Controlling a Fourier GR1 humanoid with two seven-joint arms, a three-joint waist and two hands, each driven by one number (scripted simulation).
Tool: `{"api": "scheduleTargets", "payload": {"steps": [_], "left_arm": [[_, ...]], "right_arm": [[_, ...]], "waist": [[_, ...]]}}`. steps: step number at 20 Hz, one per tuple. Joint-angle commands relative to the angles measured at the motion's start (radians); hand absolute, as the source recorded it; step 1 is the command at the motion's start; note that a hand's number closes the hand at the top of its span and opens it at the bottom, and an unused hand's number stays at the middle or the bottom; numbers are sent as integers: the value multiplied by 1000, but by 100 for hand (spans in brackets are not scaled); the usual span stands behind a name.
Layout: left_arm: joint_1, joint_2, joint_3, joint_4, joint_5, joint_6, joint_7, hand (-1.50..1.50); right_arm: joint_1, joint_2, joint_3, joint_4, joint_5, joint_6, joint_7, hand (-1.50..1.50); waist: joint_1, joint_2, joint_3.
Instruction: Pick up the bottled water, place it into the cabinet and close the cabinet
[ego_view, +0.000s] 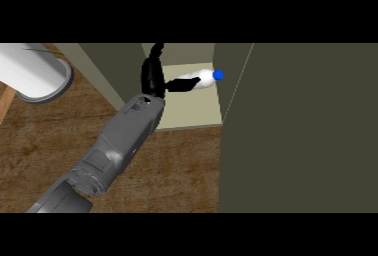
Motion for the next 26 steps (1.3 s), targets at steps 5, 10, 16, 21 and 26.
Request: {"api": "scheduleTargets", "payload": {"steps": [5, 10, 16, 21, 26], "left_arm": [[4, -14, 163, -174, 135, -181, -227, 150], [20, -16, 149, -177, 153, -356, -231, 150], [78, -16, 61, -275, 252, -334, -220, 150], [184, -16, -48, -431, 332, -476, -166, 150], [385, -16, -162, -615, 392, -580, -147, -150]], "right_arm": [[6, 8, 13, -57, -49, 13, 11, -150], [52, -6, 37, -132, -31, 15, 61, -150], [22, 10, 68, -158, 22, -17, 127, -150], [-43, 36, 108, -113, 50, -41, 130, -150], [41, 16, 168, -134, 106, -50, 103, -150]], "waist": [[17, -2, -2], [35, -18, -1], [33, -26, 0], [54, -31, -1], [67, -46, -2]]}}
